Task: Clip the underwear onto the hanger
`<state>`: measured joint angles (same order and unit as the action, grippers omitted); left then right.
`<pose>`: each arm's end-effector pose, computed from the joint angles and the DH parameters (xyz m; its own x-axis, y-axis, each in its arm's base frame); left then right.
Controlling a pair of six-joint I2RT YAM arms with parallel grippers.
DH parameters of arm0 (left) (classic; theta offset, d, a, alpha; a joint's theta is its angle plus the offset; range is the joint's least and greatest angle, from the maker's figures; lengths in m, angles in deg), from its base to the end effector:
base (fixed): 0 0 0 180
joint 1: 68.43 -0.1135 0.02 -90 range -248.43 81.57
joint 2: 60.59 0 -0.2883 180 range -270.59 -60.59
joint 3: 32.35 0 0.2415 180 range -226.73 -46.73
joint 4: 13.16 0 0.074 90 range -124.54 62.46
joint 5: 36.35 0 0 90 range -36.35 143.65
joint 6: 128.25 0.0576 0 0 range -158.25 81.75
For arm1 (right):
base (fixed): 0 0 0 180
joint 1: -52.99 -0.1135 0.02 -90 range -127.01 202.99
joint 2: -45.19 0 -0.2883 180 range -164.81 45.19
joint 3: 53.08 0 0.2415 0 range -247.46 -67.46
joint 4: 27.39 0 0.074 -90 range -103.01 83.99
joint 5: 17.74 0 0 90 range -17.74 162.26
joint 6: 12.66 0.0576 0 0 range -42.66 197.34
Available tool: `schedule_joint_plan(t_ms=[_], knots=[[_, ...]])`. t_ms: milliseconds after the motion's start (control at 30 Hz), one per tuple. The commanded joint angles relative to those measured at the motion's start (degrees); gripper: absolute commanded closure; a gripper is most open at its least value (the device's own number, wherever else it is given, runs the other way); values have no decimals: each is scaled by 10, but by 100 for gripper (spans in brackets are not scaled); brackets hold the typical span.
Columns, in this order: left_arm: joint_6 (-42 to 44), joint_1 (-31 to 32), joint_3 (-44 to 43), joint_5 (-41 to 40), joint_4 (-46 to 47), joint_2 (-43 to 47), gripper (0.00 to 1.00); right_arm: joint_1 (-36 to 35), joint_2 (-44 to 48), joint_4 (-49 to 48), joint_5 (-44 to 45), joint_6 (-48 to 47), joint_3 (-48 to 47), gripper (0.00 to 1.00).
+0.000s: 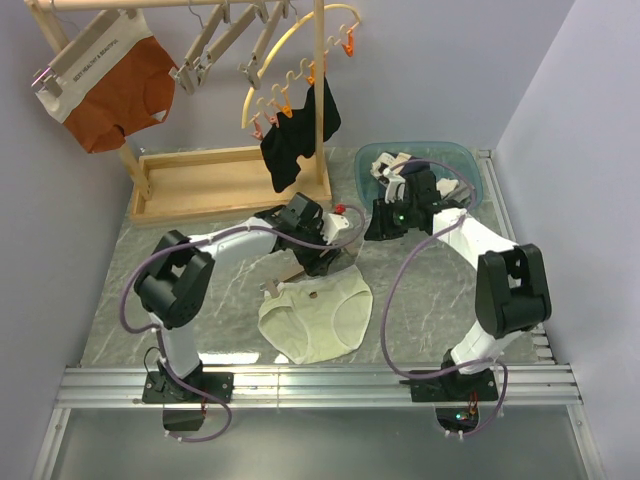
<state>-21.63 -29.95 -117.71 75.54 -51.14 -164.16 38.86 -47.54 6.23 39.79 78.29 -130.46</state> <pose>0.2903 -0.2582 0.2124 -0.4117 0.6663 -0.6218 0.8949 0.4245 -0.1377 0.3290 0.1147 0.2451 -0.7405 -0.1720 -0.6496 -0.5355 0.7351 0.4158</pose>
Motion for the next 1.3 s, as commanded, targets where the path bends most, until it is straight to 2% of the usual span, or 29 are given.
schedule_joint_plan(t_ms=[0,233,333,433,467,567,600,900,1267], knots=[[3,6,-35,-76,49,-22,33,16,-24,11,-38,25,-35,62],[32,29,-49,-98,59,-73,37,30,-80,15,-56,31,-71,63],[42,39,-40,-111,66,-80,43,31,-111,16,-63,37,-88,63],[43,44,-28,-120,72,-78,53,31,-135,15,-69,44,-95,63],[44,47,-26,-125,72,-77,61,31,-141,11,-71,45,-95,63],[46,47,-8,-134,80,-65,73,31,-154,7,-71,48,-93,63],[45,47,-1,-134,81,-61,75,31,-158,7,-72,47,-93,64],[33,53,34,-149,114,-14,83,31,-166,4,-102,53,-80,64],[27,54,55,-139,133,19,86,30,-188,-9,-163,58,-77,66]])
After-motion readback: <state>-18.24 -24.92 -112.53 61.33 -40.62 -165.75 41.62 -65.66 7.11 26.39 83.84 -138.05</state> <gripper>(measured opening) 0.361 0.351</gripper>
